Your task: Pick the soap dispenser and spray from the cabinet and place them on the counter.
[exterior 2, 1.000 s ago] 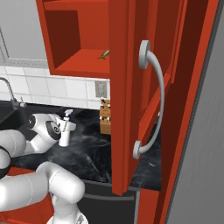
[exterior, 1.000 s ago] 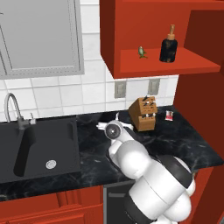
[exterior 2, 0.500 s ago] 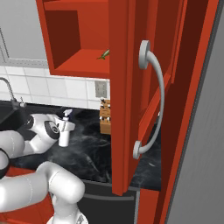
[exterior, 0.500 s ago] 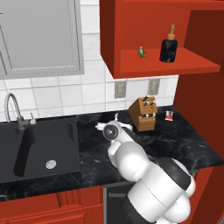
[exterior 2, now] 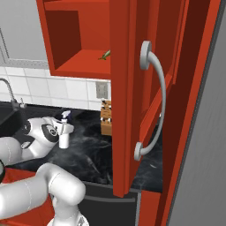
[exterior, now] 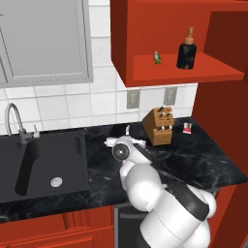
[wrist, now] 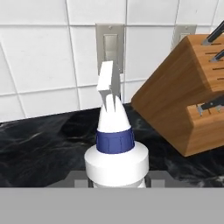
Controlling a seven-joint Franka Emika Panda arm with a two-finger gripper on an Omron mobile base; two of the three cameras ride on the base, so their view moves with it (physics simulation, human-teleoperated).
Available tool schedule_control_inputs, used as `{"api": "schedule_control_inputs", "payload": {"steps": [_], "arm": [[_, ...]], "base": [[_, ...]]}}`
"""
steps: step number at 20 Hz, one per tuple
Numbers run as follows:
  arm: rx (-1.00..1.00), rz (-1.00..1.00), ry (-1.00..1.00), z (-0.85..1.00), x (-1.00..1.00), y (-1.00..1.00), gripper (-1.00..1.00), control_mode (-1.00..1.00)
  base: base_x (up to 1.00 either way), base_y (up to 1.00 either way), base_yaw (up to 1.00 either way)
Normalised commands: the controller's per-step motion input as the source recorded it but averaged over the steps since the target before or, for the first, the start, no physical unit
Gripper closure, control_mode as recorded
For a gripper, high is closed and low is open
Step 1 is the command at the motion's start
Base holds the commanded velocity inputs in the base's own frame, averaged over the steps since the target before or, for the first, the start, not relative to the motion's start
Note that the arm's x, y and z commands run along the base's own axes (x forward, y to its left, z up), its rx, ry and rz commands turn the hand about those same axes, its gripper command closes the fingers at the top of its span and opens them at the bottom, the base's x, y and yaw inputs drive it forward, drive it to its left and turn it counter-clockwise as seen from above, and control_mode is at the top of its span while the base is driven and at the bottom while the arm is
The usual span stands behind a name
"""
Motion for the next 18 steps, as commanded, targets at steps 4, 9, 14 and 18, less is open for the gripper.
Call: {"api": "schedule_control_inputs", "payload": {"steps": [4, 9, 14, 18], "arm": [[0.0, 0.0, -0.05, -0.25, -0.16, 0.0, 1.0, -1.0], [0.0, 0.0, -0.05, -0.17, -0.15, 0.0, 1.0, -1.0], [0.0, 0.0, -0.04, -0.15, -0.17, -0.06, 1.0, -1.0], [0.0, 0.0, -0.02, -0.15, -0.16, -0.07, 1.0, -1.0]], "base": [[0.0, 0.0, 0.0], [0.0, 0.0, 0.0], [0.0, 0.0, 0.0], [0.0, 0.0, 0.0]]}}
